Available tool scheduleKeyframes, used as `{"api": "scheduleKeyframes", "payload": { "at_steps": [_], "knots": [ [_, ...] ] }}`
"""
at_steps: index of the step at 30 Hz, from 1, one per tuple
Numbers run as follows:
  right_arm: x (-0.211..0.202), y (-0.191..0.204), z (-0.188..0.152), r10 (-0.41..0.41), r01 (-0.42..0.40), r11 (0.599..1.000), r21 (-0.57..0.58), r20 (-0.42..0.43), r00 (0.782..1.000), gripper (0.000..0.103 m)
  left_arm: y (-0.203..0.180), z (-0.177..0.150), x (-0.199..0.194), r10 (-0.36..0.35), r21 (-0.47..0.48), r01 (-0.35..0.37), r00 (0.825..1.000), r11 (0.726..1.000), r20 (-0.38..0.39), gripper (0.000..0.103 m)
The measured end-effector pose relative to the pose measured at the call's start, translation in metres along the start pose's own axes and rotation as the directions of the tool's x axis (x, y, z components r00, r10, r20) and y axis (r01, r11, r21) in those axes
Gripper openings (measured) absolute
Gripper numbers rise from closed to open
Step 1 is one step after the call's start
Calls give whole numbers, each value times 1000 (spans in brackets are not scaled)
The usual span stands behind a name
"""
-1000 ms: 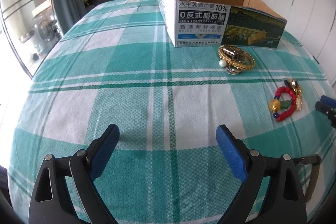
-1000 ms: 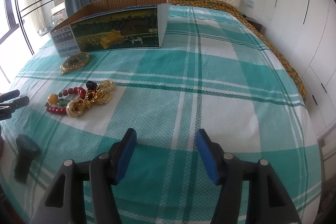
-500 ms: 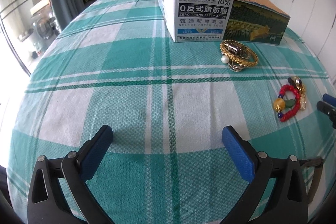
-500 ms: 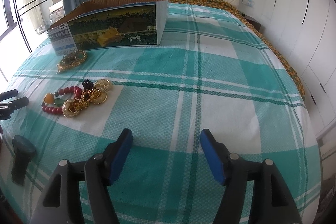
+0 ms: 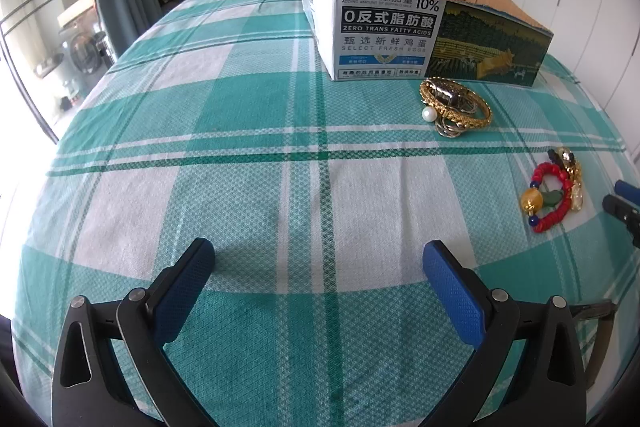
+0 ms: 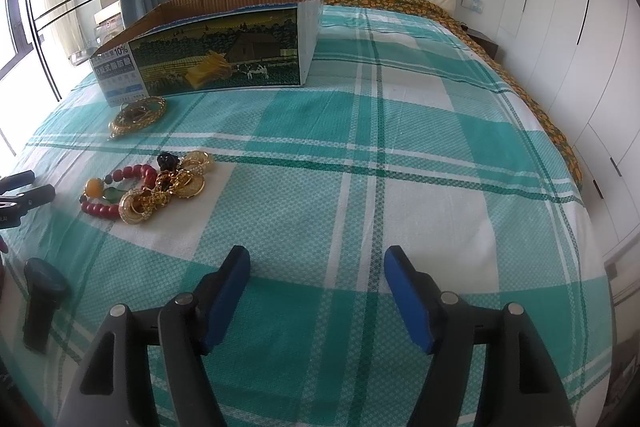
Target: Organize jewelry
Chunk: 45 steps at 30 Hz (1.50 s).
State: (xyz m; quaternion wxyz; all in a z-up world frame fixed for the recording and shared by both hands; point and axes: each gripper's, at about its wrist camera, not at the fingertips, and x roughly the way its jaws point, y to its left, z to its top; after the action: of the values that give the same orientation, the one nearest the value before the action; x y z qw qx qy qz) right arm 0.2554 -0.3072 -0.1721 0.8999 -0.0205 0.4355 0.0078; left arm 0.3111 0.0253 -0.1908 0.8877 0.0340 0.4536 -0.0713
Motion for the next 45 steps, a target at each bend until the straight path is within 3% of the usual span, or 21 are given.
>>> {"api": "scheduleKeyframes", "payload": {
  "at_steps": [26, 32, 36, 38, 40, 42, 45],
  "knots": [
    [0, -1, 0, 1, -1, 1000, 0, -1, 1000, 72, 2, 1, 0, -10, -2, 10, 1000, 1000, 1, 103],
    [1, 0, 0, 2, -2, 1000, 1, -1, 1000, 72, 10, -17, -34, -171, -40, 173, 984, 984, 59, 102],
    [1, -1, 0, 3, -3, 1000, 1, -2, 1000, 72, -13, -36, -71, -324, 16, 324, 941, 946, 92, 102],
    [1, 0, 0, 3, -3, 1000, 1, -2, 1000, 72, -33, -43, -85, -352, 84, 345, 930, 935, 100, 102],
    [1, -1, 0, 3, -3, 1000, 1, -2, 1000, 73, -53, -46, -88, -342, 145, 328, 936, 933, 84, 102],
    [1, 0, 0, 3, -3, 1000, 1, -2, 1000, 73, -71, -47, -80, -297, 189, 282, 953, 941, 56, 102],
    [1, -1, 0, 3, -3, 1000, 1, -2, 1000, 73, -85, -48, -66, -262, 202, 255, 965, 946, 9, 101]
  ]
}}
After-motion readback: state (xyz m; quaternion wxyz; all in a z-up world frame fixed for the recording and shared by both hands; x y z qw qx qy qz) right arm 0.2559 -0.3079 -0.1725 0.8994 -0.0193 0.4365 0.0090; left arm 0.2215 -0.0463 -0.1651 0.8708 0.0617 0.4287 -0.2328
